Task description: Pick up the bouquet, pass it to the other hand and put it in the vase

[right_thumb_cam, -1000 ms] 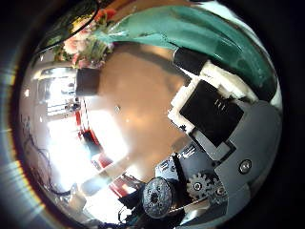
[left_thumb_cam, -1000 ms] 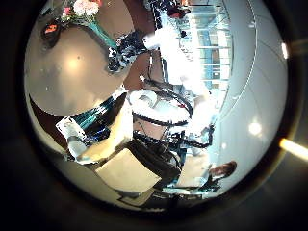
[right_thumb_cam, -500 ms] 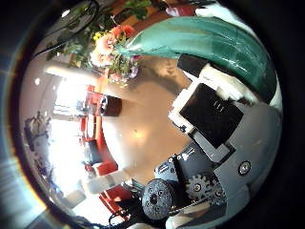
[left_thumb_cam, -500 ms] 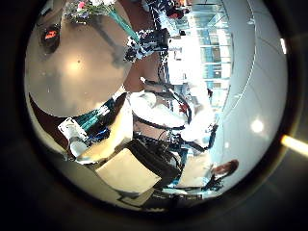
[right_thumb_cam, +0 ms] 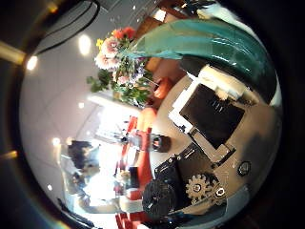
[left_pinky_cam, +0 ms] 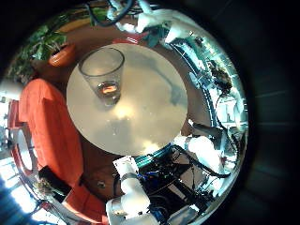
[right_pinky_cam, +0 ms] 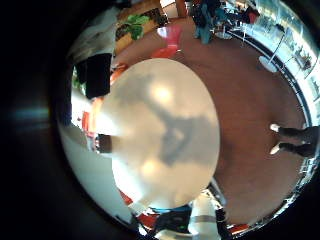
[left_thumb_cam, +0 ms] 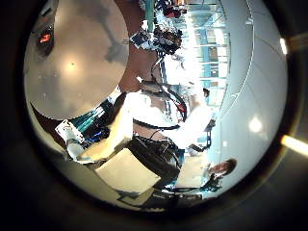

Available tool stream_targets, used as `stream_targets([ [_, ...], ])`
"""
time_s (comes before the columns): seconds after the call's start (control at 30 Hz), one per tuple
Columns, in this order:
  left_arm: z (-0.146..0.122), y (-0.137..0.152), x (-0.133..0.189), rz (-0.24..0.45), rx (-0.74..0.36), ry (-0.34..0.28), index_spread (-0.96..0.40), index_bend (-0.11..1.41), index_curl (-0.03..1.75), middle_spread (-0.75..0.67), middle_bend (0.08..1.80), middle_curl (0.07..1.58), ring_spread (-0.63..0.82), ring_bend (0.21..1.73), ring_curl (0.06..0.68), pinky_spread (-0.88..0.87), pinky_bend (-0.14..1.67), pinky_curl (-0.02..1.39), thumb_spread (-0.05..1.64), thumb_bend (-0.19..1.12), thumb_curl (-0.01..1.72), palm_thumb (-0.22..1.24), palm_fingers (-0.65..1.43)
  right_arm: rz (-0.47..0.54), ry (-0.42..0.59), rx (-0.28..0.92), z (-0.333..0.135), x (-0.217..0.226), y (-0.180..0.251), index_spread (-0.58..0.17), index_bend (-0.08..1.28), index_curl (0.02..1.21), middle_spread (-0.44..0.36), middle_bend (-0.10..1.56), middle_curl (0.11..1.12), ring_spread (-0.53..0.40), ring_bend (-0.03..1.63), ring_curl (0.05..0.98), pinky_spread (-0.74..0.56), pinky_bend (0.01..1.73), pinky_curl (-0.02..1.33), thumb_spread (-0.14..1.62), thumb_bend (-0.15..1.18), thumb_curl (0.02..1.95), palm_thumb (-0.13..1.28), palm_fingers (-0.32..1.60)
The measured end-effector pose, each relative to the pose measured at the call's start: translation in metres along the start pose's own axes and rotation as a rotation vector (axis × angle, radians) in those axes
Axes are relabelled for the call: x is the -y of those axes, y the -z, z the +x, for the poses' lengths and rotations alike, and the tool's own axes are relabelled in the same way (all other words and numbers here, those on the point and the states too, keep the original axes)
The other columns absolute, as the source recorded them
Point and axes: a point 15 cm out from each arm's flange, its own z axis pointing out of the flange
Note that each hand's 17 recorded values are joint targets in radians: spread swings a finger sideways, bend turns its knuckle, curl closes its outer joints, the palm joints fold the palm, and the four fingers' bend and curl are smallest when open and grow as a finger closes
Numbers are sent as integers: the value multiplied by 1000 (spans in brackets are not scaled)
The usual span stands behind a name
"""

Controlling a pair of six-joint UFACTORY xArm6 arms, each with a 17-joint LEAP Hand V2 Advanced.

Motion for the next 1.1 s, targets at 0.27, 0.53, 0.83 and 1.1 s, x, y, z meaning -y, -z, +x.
stream_targets([
  [0.27,25,10,28,57,-166,-21,155,181,352,321,240,368,496,526,186,464,186,275,1112,-29,341,423,203,-96,-24,382,-69,-2,6,-254,1127,983,-125,1346,847,-166,1504,643,-182,1178,989,849,46,1159,1108,1150],
  [0.53,53,37,62,158,-416,-65,169,166,347,332,225,365,497,531,187,464,194,283,1083,-29,334,364,191,-250,54,618,-140,-17,1,-249,1133,975,-123,1357,836,-165,1508,638,-186,1164,1013,856,32,1206,1107,1150],
  [0.83,62,65,89,217,-653,-80,192,161,330,358,220,363,497,545,189,464,198,300,1021,-30,334,335,180,-403,109,702,-177,-46,-16,-246,1138,967,-122,1364,826,-165,1515,636,-189,1151,1034,864,18,1248,1108,1149],
  [1.1,71,70,100,219,-752,-97,214,157,315,384,223,364,506,551,189,467,203,314,978,-31,332,323,163,-508,145,743,-202,-73,-28,-242,1145,961,-121,1367,819,-165,1516,634,-193,1142,1049,870,5,1278,1111,1151],
])
